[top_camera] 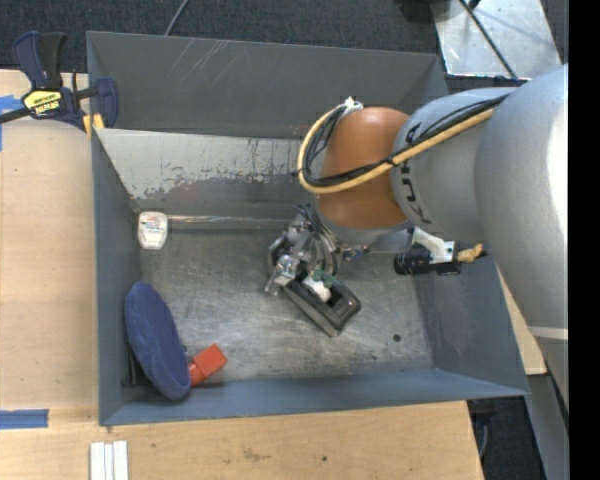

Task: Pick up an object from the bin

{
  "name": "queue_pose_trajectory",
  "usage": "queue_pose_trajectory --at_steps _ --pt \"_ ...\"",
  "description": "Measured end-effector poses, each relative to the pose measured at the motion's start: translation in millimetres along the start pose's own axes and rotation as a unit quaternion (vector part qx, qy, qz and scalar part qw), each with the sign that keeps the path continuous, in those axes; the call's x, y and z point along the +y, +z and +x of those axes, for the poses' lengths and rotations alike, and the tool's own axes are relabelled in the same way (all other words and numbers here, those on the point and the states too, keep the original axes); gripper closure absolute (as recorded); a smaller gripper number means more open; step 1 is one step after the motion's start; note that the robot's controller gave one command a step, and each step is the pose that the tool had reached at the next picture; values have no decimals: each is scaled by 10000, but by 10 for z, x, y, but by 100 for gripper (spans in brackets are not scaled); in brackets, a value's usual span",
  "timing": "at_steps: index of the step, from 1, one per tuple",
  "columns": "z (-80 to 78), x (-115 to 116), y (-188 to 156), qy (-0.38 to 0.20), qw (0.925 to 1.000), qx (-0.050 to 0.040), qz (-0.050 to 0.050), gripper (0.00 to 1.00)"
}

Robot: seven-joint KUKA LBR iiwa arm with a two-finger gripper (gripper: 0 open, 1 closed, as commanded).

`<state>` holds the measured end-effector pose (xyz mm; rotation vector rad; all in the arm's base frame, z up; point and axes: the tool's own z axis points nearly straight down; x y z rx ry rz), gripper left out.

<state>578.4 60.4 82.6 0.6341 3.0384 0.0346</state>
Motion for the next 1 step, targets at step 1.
queue_pose_trajectory --at_steps 1 --pt "-76 -144 -1573 -495 9986 143 130 100"
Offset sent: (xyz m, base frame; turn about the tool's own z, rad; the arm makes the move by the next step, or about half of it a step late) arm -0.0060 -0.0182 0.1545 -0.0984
